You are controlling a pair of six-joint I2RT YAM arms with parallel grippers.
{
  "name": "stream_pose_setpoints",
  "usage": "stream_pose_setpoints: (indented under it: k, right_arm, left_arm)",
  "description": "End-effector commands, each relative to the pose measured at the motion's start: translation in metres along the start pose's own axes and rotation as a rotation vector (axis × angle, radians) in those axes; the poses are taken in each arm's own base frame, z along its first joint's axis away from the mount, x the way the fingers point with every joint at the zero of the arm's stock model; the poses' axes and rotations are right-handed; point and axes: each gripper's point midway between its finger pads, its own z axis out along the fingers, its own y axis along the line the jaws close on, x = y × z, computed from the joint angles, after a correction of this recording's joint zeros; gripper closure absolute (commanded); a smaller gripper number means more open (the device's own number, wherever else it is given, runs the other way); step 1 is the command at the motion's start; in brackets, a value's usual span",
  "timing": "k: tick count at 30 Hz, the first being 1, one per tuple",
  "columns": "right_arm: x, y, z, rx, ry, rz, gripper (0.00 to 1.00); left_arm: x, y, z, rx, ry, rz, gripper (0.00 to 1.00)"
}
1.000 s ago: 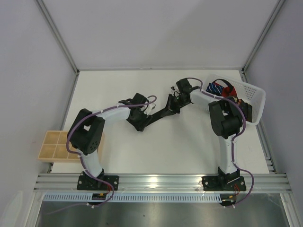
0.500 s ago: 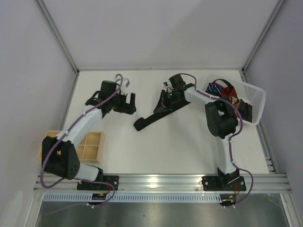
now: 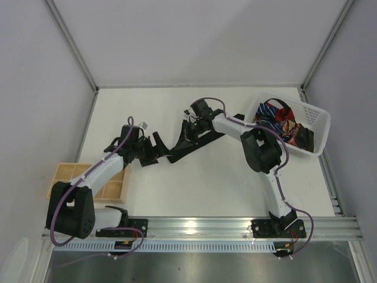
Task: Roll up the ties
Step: Roll the tie
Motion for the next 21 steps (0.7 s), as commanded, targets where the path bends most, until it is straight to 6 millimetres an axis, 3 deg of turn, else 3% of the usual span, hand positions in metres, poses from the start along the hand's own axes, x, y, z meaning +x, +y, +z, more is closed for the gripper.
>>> stream_pose_setpoints:
  k: [1,15,21]
  right_arm:
    - [-0.003,0.008,0.001,-0.024,0.007,-0.008,1.00]
    - [-0.005,-0.018,0.012,0.021,0.013,0.007,1.00]
    - [-0.004,-0.034,0.013,0.049,0.016,0.014,1.00]
  left_arm:
    - [-0.025,-0.031,-0.007,0.095,-0.073,-0.030,0.09]
    - [-0.014,-0.023,0.004,0.085,-0.034,-0.118,0.10]
    - [-0.014,-0.016,0.017,0.053,-0.010,-0.179,0.16]
